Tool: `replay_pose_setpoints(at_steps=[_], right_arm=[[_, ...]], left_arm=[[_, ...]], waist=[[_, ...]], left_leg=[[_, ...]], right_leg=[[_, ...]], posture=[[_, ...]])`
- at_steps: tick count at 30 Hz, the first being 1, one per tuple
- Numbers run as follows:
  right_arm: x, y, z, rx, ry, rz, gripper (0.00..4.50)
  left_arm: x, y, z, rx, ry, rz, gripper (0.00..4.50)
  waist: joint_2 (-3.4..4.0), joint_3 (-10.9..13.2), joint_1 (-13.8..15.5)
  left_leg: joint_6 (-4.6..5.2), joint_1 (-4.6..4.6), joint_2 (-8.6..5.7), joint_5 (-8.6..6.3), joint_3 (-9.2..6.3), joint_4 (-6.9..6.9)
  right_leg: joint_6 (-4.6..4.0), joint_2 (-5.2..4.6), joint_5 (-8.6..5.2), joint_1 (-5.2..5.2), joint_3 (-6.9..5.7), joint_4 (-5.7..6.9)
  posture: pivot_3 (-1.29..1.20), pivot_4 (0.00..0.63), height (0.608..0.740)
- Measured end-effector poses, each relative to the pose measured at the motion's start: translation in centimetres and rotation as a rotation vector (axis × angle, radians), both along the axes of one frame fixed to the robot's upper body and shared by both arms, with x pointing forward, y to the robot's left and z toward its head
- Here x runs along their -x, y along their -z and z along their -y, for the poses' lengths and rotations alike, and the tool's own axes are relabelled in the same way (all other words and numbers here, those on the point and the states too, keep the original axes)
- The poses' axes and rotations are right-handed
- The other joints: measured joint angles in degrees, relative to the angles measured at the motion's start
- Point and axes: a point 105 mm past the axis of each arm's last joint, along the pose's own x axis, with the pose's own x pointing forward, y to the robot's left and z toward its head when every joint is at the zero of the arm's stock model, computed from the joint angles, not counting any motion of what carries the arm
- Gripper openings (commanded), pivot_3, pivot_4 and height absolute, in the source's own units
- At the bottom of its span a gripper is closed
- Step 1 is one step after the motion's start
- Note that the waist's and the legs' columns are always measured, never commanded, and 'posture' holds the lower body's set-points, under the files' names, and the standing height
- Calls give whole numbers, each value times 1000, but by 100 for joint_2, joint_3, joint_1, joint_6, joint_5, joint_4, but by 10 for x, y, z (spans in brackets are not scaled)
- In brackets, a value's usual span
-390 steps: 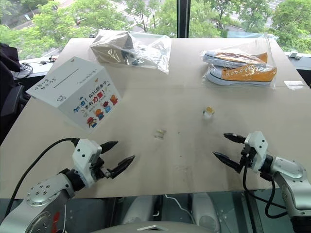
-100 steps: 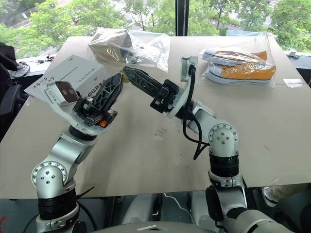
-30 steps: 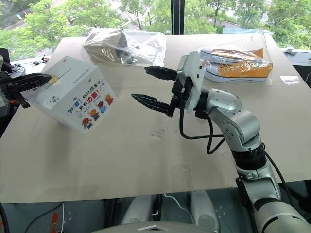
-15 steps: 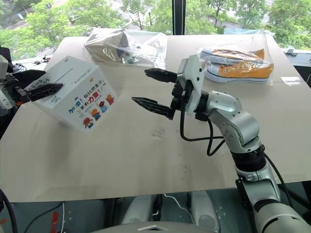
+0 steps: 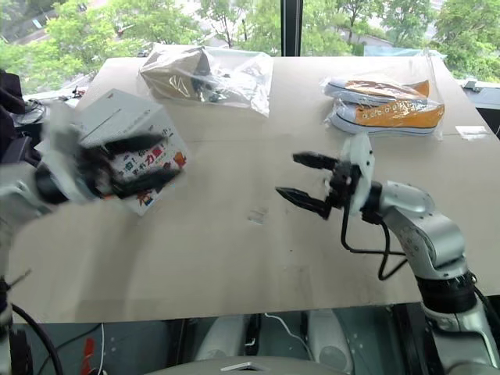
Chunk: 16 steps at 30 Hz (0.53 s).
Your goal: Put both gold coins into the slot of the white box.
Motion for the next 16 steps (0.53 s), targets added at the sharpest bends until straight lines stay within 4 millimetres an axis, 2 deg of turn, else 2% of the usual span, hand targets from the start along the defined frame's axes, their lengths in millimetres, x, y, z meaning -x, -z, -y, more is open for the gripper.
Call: replay_pose_setpoints(at_steps=[4,8,13,16], right_arm=[[6,50,19,74,94,-80,4373],[12,83,32,133,163,-106,4373],[14,91,37,153,189,-63,4373],[14,91,37,147,187,-58,4373]], left_arm=[[8,69,17,9,-75,-127,4463],[10,99,5,46,-192,-130,4463],[20,124,-1,24,-251,-137,4463],[20,129,-3,-8,-256,-100,4463]], waist=[[-1,0,-6],[1,1,5],[0,0,15],[1,-1,23]], left_leg=[[0,6,4,0,10,4],[0,52,6,0,27,6],[0,79,10,0,33,10],[0,81,10,0,31,11]], right_leg=[[-1,40,0,5,18,-3],[-18,41,-10,44,17,-2],[-6,38,-27,71,19,-8],[-10,37,-24,73,18,-7]], posture=[[0,150,740],[0,150,740],[0,150,740],[0,150,740]])
